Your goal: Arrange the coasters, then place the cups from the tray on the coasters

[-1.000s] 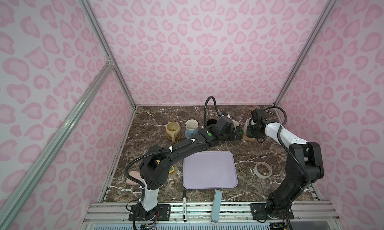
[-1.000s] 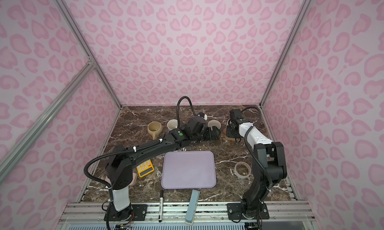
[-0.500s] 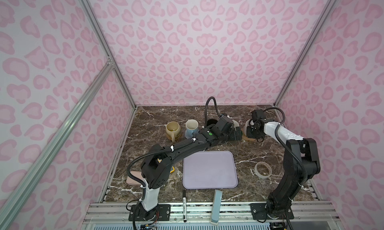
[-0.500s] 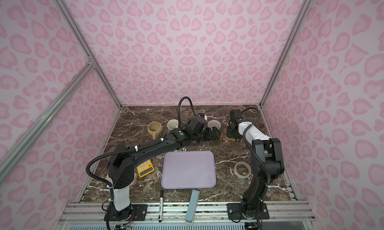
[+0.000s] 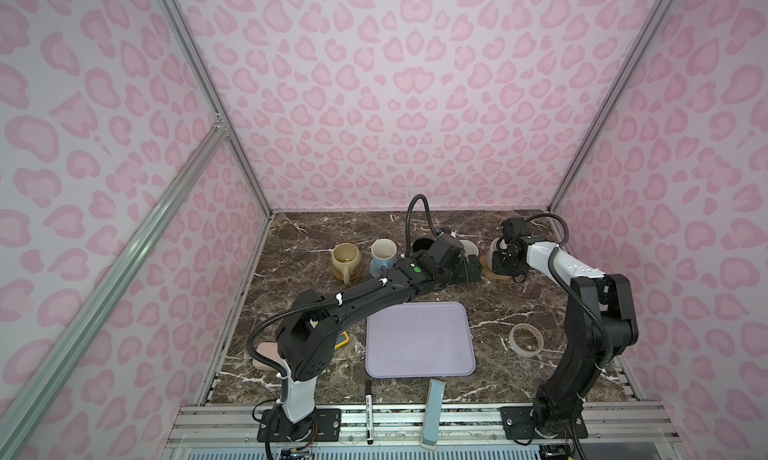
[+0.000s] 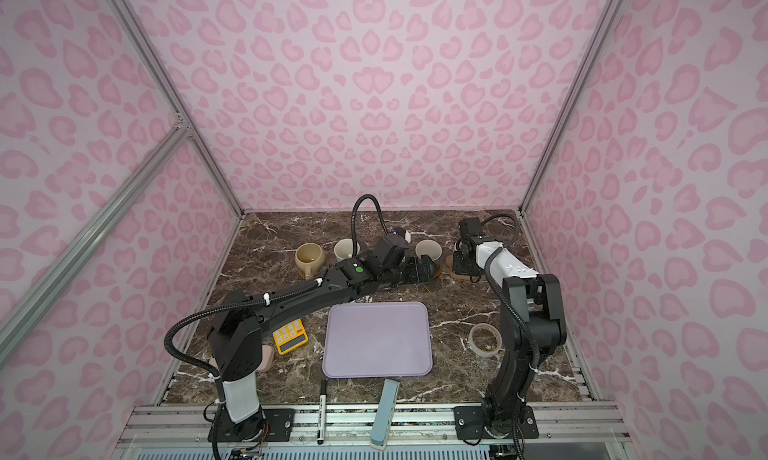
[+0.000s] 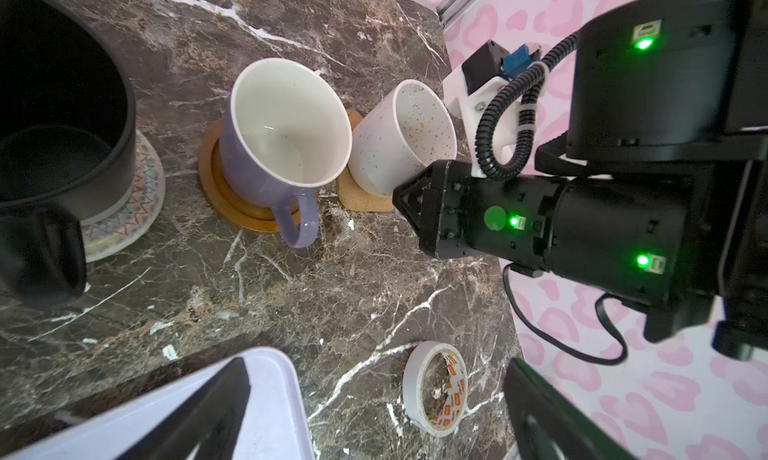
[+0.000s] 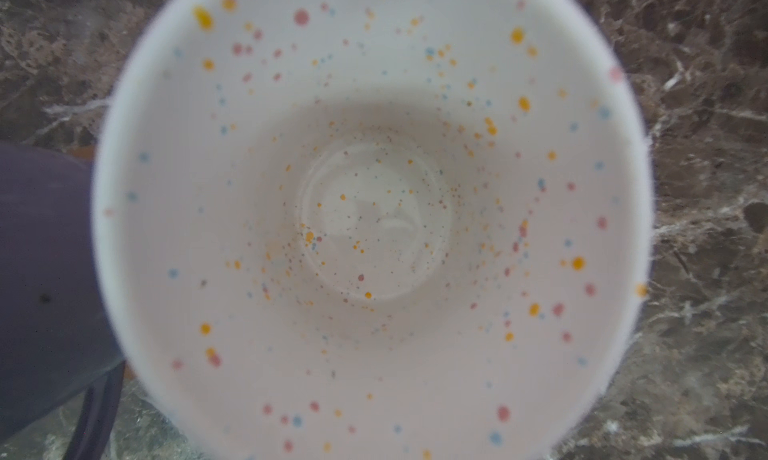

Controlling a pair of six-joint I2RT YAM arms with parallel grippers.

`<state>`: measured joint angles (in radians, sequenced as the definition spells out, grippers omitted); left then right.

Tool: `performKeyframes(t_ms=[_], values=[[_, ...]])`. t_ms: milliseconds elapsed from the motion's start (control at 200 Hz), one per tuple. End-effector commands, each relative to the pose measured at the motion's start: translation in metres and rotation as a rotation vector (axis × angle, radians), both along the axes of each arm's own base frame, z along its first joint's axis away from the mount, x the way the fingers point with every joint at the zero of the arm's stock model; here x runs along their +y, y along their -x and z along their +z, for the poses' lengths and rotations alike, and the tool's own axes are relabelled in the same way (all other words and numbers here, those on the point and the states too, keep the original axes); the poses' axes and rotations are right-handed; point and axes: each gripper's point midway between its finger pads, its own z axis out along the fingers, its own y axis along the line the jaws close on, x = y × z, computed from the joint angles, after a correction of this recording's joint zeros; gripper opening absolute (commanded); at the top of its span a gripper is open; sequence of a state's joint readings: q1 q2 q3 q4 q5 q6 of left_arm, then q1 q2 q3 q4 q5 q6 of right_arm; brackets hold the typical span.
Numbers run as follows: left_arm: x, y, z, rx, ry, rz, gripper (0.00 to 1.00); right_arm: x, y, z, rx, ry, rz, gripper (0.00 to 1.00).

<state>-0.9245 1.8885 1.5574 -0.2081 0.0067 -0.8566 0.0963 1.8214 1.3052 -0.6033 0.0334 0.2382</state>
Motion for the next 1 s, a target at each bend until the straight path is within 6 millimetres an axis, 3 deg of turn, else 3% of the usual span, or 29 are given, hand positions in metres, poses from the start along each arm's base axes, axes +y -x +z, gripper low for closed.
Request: performKeyframes(t_ms=[0, 50, 120, 300, 425, 460, 485, 500, 585, 605, 620, 720, 800, 995], values=[[0.003, -0.004, 0.011, -0.029, 0.022, 0.018, 0.97, -0.004, 0.001, -0.001, 0.019, 0.015, -0.003, 0.13], [0.004, -0.004, 0.012, -0.032, 0.023, 0.021, 0.97, -0.004, 0.000, 0.001, 0.019, 0.016, -0.002, 0.25], [0.005, -0.004, 0.015, -0.040, 0.028, 0.021, 0.97, -0.005, -0.001, 0.004, 0.009, 0.023, -0.003, 0.34], [0.015, -0.005, 0.025, -0.068, 0.034, 0.043, 0.97, -0.008, 0.002, 0.027, -0.037, 0.036, -0.006, 0.48], [0.044, -0.005, 0.040, -0.133, -0.008, 0.106, 0.97, -0.012, 0.010, 0.056, -0.128, 0.044, -0.044, 0.60], [0.057, -0.005, 0.042, -0.154, -0.016, 0.131, 0.97, -0.011, 0.014, 0.066, -0.164, 0.039, -0.046, 0.61], [0.066, -0.004, 0.046, -0.171, -0.015, 0.145, 0.97, -0.010, 0.018, 0.073, -0.188, 0.038, -0.050, 0.71], [0.072, -0.005, 0.053, -0.187, -0.003, 0.157, 0.97, -0.010, 0.020, 0.078, -0.206, 0.036, -0.050, 0.71], [0.115, 0.004, 0.051, -0.228, -0.031, 0.226, 0.97, -0.007, 0.036, 0.099, -0.282, 0.033, -0.049, 0.73], [0.127, 0.005, 0.053, -0.242, -0.039, 0.253, 0.97, -0.006, 0.040, 0.104, -0.301, 0.031, -0.045, 0.94], [0.136, 0.005, 0.051, -0.248, -0.059, 0.273, 0.97, -0.006, 0.043, 0.106, -0.314, 0.033, -0.041, 0.97], [0.205, 0.012, 0.057, -0.363, -0.217, 0.438, 0.97, -0.022, 0.064, 0.112, -0.397, 0.058, -0.151, 0.98], [0.249, 0.018, 0.056, -0.494, -0.387, 0.483, 1.00, -0.027, 0.076, 0.101, -0.453, 0.069, -0.146, 0.98], [0.361, 0.017, 0.036, -0.565, -0.520, 0.722, 1.00, -0.025, 0.079, 0.088, -0.657, 0.115, -0.025, 0.96]])
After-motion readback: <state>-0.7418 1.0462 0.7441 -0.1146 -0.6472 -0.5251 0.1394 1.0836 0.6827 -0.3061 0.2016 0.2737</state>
